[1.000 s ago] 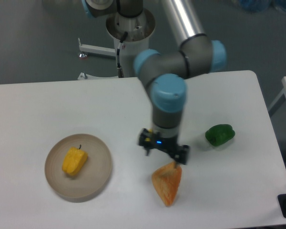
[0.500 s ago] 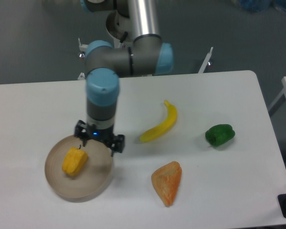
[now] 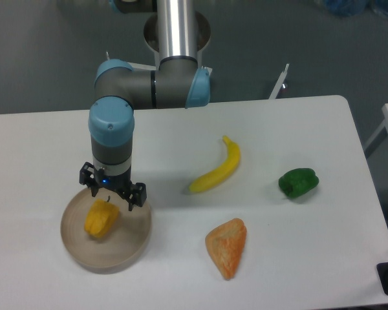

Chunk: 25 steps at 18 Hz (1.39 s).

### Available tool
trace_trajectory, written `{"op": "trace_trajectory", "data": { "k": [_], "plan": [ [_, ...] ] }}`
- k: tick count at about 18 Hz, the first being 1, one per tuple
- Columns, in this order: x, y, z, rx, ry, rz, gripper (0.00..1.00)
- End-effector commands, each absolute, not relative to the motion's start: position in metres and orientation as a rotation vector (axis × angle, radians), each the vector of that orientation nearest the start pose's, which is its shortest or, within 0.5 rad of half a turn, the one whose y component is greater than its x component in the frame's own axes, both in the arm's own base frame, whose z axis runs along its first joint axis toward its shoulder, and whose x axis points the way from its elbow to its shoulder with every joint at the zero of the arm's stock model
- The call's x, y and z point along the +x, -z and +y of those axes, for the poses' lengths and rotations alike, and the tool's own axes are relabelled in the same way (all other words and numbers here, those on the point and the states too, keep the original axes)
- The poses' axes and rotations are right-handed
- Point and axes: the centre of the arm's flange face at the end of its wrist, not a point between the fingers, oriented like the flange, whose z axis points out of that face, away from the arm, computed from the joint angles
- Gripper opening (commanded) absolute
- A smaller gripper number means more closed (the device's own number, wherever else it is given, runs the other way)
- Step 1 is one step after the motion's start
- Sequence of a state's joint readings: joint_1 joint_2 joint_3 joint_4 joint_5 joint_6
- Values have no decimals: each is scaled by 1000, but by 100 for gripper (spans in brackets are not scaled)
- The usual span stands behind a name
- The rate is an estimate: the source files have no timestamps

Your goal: Pick up the yellow pepper from the plate

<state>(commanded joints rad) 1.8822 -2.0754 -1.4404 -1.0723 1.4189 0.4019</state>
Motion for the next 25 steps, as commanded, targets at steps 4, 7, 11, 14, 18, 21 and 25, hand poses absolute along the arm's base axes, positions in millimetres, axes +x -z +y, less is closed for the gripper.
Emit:
{"op": "trace_trajectory", "data": {
  "k": [4,7,11,14,18,21,25],
  "plan": [
    [-54,-291,701,-2962,139,182,100],
    [-38,-289,702,-2966,137,216,100],
    [-37,-281,703,-2974,142,231,100],
    [-31,-280,704,-2978,133,249,100],
    [-24,-271,703,-2997,106,294,100],
    [-25,-268,702,-3003,102,294,100],
    [-25,-269,702,-3005,93,296,99]
  ]
}}
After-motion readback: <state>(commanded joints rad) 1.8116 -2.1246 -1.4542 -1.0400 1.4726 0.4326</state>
